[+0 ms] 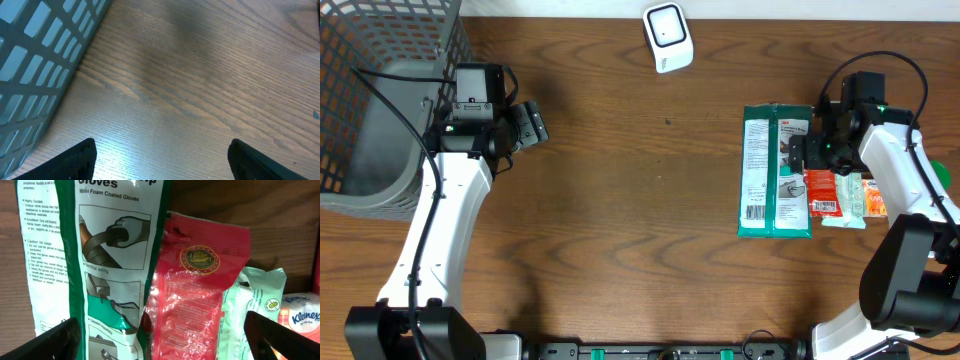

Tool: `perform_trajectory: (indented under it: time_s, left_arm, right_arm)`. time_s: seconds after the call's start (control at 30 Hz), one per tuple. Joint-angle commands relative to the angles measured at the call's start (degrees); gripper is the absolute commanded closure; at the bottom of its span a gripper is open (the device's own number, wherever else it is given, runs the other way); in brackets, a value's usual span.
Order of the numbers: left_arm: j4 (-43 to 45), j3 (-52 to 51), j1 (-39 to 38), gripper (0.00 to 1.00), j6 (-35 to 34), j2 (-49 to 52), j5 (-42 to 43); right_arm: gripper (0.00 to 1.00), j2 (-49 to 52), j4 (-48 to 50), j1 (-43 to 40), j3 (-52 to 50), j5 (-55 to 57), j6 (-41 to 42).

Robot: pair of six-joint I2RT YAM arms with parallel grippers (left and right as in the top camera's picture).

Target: Scan the item barcode

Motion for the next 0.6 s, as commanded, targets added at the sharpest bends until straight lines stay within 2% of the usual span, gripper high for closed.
perform_trajectory:
  time_s: [0.0, 0.57]
  left_arm:
    - [-0.02, -0.02, 0.17, 0.15, 0.92, -0.22, -0.52]
    - [-0.02, -0.02, 0.17, 0.16, 0.92, -0.22, -0.52]
  right_arm:
    - [0.01, -0.98, 0.09, 0.63, -0.46, -0.15, -0.02]
    - [0.01, -33.53, 0.09, 8.37, -0.46, -0.15, -0.02]
